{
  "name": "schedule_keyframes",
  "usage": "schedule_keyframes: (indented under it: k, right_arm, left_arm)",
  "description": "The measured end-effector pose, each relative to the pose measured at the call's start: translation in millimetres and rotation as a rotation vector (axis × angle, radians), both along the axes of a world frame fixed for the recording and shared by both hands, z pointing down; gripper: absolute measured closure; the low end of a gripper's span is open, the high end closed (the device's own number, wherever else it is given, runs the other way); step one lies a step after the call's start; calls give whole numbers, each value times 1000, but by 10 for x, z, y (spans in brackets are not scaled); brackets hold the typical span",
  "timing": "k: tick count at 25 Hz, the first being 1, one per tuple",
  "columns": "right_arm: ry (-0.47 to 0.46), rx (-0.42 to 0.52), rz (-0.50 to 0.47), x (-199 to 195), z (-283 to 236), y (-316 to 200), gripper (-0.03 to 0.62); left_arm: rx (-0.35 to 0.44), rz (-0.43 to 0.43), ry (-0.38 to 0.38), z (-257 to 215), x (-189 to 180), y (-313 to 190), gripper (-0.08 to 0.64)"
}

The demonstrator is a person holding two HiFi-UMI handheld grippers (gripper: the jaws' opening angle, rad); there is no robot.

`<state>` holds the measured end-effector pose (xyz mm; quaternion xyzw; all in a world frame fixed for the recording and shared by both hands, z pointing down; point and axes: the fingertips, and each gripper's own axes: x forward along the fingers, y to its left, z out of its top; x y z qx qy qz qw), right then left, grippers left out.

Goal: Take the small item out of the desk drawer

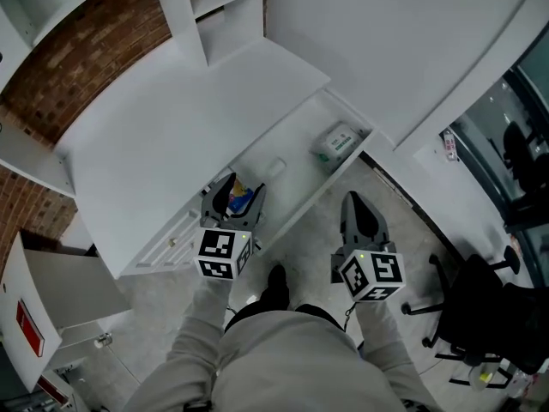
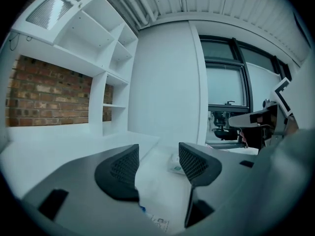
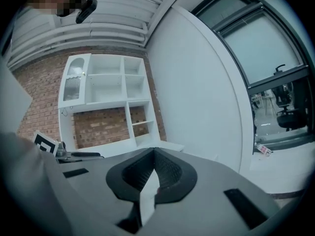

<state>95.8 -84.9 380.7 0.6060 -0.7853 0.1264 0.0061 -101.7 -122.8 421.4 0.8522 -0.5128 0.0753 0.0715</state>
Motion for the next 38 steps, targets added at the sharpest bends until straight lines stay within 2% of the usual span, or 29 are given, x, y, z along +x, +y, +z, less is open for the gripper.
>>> schedule_keyframes:
  k: [10,24,38]
  right_arm:
    - [11,4,45,-11,-23,-169,565]
    - [-12,3,70,148,20,-507,565]
    - [-19,-18,58,317,91,-938,565]
  left_arm:
    - [-48,56,-2,174,80,-273,305]
    - [-138,131,-78,572,382,-612,299]
    - [-283,174,-154,1177,649,-1120,299]
